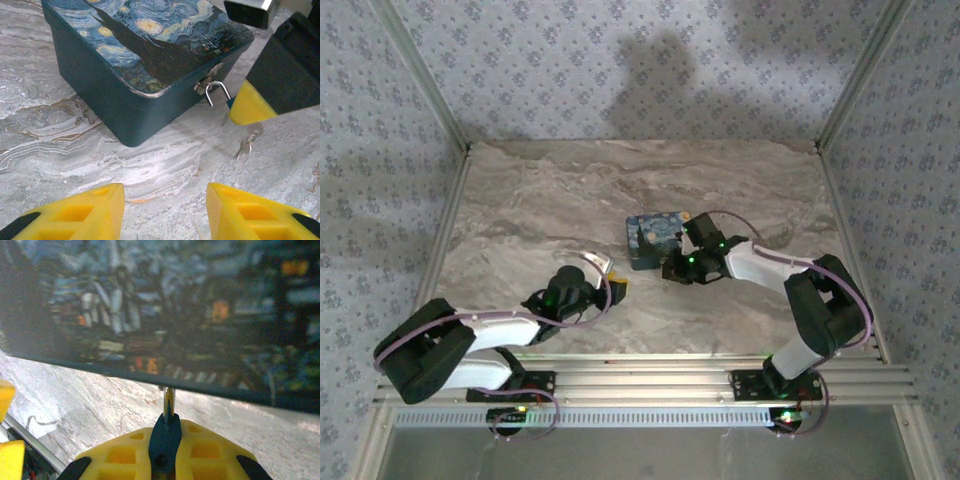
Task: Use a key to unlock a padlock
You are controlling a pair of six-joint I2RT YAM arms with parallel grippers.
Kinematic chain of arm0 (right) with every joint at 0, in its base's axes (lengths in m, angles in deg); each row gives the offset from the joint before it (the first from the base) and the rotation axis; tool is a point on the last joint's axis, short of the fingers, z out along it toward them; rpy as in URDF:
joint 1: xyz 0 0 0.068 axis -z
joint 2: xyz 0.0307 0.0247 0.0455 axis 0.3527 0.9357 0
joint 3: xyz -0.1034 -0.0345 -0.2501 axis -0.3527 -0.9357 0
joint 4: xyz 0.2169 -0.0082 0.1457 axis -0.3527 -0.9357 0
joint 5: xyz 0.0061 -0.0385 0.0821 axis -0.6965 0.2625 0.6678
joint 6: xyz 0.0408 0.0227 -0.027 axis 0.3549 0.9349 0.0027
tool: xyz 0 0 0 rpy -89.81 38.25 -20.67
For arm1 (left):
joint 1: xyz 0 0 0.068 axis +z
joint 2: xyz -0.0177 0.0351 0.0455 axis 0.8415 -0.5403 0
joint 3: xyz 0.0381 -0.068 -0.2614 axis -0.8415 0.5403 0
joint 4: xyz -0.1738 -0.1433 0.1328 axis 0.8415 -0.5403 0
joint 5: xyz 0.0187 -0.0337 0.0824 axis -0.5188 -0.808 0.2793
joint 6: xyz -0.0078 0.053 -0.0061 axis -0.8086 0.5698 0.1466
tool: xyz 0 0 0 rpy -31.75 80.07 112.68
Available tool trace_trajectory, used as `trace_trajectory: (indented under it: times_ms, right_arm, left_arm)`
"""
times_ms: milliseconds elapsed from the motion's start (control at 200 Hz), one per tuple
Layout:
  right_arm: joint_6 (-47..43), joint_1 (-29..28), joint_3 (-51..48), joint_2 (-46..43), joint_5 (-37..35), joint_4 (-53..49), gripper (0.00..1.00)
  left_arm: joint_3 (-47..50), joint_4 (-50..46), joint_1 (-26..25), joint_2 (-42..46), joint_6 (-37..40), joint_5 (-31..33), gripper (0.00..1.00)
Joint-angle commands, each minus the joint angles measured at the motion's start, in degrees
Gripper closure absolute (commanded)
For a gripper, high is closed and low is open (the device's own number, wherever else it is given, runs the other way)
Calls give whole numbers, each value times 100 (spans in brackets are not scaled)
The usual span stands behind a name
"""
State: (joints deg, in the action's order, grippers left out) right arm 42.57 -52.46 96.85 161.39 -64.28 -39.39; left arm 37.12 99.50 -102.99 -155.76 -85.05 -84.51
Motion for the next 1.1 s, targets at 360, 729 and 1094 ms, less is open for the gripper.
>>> trace_trajectory:
  times_ms: [360,729,1094]
  right_arm:
    - [1346,427,-656,-275,176,722,100]
    - [2581,282,-715,-323,-457,1007,100]
    - [1028,-660,1136,711,-912,-794,100]
  left_arm:
    - [-132,400,62,-427,-168,-260,53]
    - [-129,479,118,-529,-122,-330,53]
    - [-453,-523,592,9,-531,-235,53]
